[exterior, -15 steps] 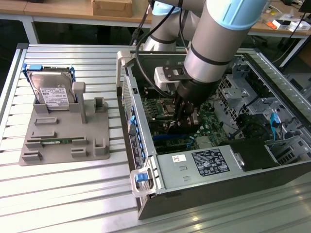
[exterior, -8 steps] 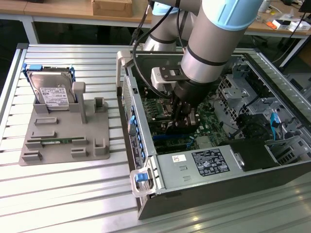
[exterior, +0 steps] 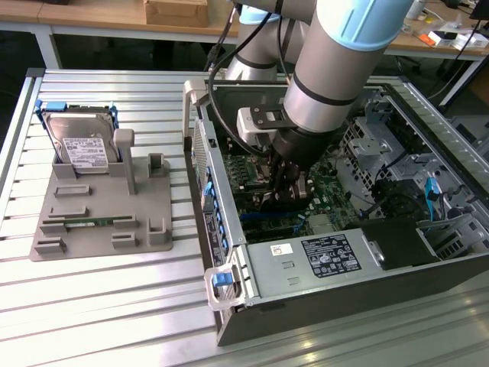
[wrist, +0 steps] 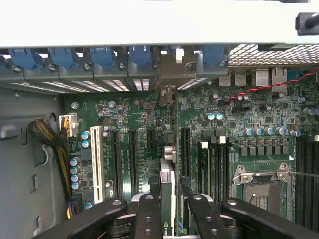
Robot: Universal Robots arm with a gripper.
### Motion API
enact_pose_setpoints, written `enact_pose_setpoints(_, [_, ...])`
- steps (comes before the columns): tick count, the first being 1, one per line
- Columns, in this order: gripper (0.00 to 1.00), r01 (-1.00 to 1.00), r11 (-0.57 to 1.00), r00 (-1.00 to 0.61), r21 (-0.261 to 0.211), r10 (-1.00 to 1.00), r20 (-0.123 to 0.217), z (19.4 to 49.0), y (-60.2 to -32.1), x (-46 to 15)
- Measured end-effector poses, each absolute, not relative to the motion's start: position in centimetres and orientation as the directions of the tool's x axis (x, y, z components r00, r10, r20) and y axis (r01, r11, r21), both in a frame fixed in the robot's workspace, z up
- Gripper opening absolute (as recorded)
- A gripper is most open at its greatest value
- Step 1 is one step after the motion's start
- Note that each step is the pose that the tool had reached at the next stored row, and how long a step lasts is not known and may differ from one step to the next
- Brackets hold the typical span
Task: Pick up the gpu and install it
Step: 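Insert the gpu into the slot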
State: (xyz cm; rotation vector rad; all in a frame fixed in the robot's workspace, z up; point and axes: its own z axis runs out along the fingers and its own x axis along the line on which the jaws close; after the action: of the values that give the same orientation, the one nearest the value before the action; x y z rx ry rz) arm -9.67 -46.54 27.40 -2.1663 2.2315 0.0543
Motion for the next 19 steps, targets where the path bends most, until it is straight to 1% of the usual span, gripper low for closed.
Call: enact_pose_setpoints(19, [0.25,-1.000,0.030,-0.030,0.003,-0.998,-0.046,27.27,-46.54,-10.05])
